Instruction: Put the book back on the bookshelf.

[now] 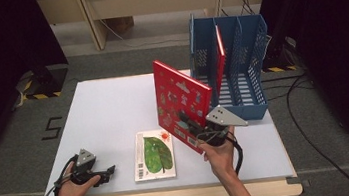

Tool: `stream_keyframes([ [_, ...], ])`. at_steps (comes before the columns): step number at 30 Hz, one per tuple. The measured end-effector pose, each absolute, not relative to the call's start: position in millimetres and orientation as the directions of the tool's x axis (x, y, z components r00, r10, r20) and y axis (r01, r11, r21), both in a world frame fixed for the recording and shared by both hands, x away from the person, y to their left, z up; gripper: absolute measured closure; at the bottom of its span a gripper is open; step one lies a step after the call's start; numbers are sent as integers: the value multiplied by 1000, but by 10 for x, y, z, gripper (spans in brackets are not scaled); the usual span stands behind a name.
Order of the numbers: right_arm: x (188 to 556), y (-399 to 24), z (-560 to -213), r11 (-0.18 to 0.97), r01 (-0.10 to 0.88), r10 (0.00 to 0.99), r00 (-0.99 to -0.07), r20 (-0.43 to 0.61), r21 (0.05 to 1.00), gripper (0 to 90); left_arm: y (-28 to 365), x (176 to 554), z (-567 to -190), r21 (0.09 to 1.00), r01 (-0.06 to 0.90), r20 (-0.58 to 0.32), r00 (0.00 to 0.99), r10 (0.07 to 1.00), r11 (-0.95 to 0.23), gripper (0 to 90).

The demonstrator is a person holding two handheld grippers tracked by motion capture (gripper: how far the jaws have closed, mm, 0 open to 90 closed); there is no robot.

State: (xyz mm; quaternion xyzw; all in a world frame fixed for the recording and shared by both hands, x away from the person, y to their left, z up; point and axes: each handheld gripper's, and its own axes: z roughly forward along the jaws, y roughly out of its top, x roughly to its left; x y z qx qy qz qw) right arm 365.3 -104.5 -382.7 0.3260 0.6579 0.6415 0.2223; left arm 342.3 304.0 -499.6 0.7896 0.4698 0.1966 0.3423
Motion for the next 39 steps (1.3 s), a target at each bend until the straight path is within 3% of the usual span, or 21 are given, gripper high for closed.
stream_keyframes([
  [15, 3432, -1680, -3582, -105, 142, 772, -612, 171, 984, 799, 3042, 3429, -4999, 726, 610, -20, 479, 878, -316, 150],
  [23, 3377, -2004, -3469, -102, 108, 822, -550, 145, 989, 799, 3043, 3432, -5000, 730, 607, -19, 475, 880, -313, 150],
  [39, 3658, -2512, -3270, -93, 68, 930, -350, 111, 993, 799, 3044, 3437, -5005, 729, 609, -22, 475, 880, -311, 150],
])
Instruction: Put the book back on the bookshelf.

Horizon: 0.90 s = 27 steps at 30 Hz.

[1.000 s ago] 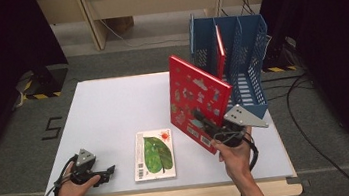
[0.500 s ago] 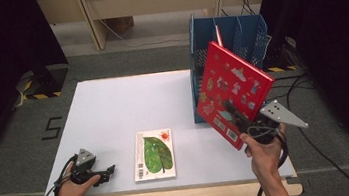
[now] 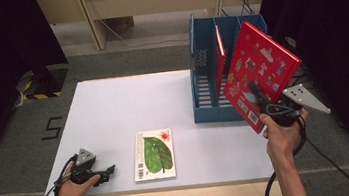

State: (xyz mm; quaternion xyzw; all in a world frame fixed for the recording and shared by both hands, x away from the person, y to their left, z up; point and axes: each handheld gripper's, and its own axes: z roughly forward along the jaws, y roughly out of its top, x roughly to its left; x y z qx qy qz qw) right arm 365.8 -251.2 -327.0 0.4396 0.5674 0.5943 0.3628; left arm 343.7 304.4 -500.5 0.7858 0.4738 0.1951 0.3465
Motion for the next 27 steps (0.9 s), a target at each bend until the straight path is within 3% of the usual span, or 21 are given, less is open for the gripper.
stream_keyframes([
  [13, 4305, -2467, -3252, -31, 104, 962, -265, 57, 994, 799, 3032, 3440, -5002, 725, 612, -26, 482, 876, -315, 150],
  [27, 4951, -2351, -3377, -47, 168, 975, -205, 81, 985, 799, 3031, 3438, -4999, 727, 612, -29, 482, 876, -313, 150],
])
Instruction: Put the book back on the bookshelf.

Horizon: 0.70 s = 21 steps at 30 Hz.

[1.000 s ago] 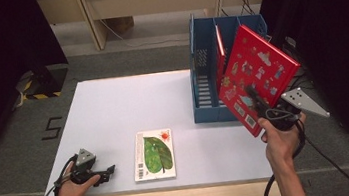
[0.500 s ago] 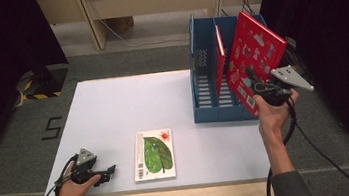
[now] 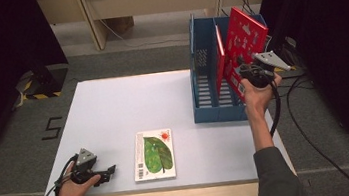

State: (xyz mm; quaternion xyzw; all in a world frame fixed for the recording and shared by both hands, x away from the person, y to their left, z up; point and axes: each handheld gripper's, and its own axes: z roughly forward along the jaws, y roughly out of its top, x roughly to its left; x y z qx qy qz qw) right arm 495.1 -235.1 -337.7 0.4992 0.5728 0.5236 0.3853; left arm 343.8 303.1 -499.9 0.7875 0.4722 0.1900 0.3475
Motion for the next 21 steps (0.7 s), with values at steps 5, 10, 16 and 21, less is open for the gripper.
stream_keyframes([
  [5, 5135, -2285, -3455, -38, 201, 978, -193, 78, 979, 799, 3039, 3436, -5003, 730, 610, -33, 481, 876, -308, 150],
  [10, 5268, -2268, -3504, -32, 224, 979, -187, 76, 974, 799, 3041, 3431, -5003, 728, 613, -34, 480, 876, -308, 150],
  [16, 5380, -2275, -3560, -30, 246, 981, -179, 76, 969, 798, 3046, 3432, -5004, 728, 614, -36, 478, 877, -305, 150],
  [21, 5470, -2234, -3624, -26, 273, 981, -176, 77, 962, 798, 3046, 3432, -5004, 729, 614, -37, 478, 878, -304, 150],
])
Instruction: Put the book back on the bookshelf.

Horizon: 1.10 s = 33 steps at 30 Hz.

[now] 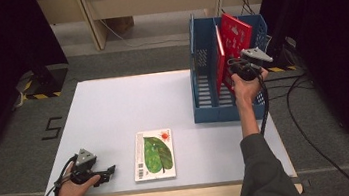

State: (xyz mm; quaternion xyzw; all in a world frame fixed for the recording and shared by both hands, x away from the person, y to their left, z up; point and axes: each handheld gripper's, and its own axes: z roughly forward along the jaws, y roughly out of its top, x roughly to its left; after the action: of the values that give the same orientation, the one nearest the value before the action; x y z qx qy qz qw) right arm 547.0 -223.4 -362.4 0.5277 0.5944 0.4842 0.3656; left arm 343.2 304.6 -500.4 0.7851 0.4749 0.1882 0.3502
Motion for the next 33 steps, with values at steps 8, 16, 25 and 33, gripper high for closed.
stream_keyframes([
  [8, 5546, -2185, -3664, -28, 295, 979, -185, 86, 955, 796, 3045, 3429, -5003, 729, 613, -39, 482, 875, -305, 150],
  [16, 5558, -2172, -3670, -17, 318, 978, -190, 82, 948, 790, 3042, 3430, -5003, 728, 613, -37, 482, 875, -307, 150],
  [25, 5559, -2147, -3646, 12, 342, 977, -203, 62, 940, 766, 3040, 3428, -5003, 727, 613, -34, 484, 875, -310, 149],
  [33, 5504, -2144, -3631, 10, 353, 971, -225, 75, 935, 735, 3038, 3428, -5003, 727, 612, -33, 483, 875, -311, 149],
])
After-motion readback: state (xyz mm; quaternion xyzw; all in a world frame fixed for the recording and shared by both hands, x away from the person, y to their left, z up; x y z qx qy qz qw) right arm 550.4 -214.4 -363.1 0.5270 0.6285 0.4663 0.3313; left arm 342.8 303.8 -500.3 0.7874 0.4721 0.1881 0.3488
